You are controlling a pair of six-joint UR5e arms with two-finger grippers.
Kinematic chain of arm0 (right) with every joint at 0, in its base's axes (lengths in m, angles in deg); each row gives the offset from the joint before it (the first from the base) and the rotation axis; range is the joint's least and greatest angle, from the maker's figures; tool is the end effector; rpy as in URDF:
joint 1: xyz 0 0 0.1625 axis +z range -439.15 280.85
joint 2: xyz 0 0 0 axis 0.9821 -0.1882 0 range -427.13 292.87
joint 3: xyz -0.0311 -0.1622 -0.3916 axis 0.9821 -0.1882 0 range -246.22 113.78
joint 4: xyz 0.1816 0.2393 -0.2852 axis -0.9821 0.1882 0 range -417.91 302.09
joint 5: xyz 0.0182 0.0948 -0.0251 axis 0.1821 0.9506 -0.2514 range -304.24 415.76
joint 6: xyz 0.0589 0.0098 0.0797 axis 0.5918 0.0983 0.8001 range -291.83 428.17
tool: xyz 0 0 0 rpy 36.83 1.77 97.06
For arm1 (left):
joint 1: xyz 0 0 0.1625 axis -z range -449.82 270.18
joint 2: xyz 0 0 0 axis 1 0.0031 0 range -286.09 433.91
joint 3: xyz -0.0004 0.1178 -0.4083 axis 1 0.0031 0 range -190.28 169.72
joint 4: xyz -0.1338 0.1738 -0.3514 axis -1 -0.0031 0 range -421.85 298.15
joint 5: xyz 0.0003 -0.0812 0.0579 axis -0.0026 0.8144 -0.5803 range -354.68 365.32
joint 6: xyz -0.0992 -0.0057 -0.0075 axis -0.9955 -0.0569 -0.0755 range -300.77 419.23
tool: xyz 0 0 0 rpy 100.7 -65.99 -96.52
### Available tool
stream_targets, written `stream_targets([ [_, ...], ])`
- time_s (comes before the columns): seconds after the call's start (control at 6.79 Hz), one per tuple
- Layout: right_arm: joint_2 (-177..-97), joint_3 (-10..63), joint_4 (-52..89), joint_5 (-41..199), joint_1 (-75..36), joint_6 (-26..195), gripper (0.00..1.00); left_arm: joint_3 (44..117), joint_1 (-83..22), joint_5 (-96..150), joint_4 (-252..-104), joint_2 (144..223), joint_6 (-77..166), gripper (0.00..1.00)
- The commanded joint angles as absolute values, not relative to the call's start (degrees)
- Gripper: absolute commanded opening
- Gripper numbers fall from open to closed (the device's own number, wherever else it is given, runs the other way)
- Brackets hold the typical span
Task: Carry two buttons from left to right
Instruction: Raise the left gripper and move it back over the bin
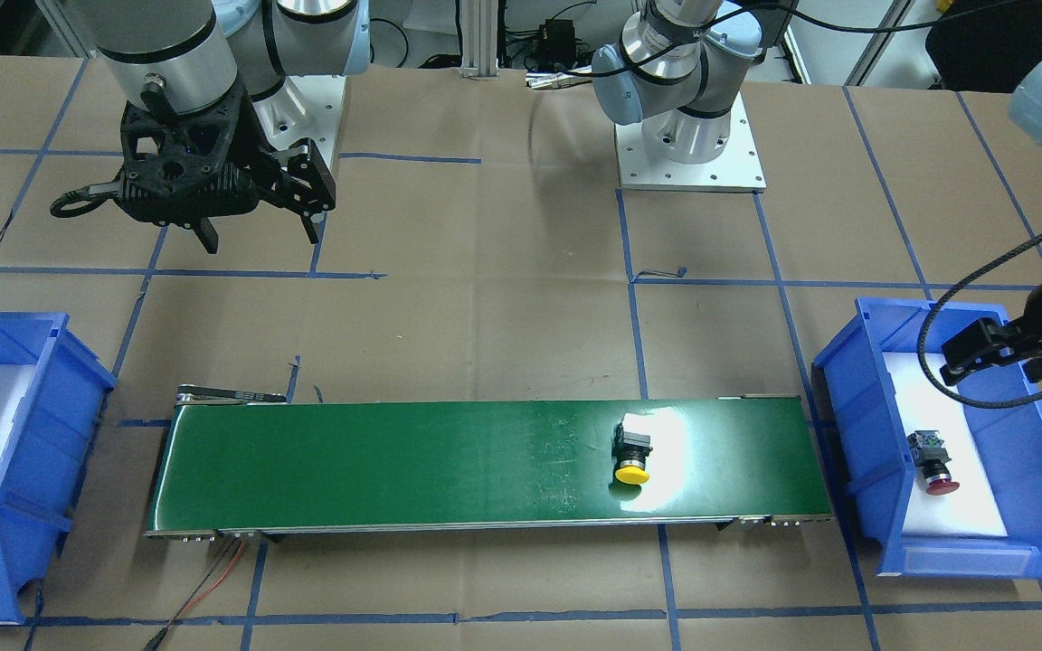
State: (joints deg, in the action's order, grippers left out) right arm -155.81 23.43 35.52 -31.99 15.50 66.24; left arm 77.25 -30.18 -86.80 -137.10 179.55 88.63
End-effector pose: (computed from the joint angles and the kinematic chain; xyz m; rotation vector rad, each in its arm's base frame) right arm 0.1778 -0.4931 0.4857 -0.1794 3.0953 -0.0653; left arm 0.1909 -0.5823 0.3856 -0.0267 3.0957 -0.0083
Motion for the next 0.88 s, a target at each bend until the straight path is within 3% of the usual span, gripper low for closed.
stream_targets([
  [0.0, -155.81, 23.43, 35.52, -31.96, 15.50, 66.24, 1.00, 79.61, -33.31, -86.53, -135.34, 181.04, 91.74, 1.00],
  [0.44, -155.81, 23.43, 35.52, -31.96, 15.50, 66.24, 1.00, 86.38, -33.04, -86.52, -124.98, 184.37, 91.66, 1.00],
  [0.74, -155.81, 23.34, 35.52, -31.96, 15.50, 66.24, 1.00, 87.10, -32.61, -86.52, -119.97, 188.23, 91.48, 1.00],
])
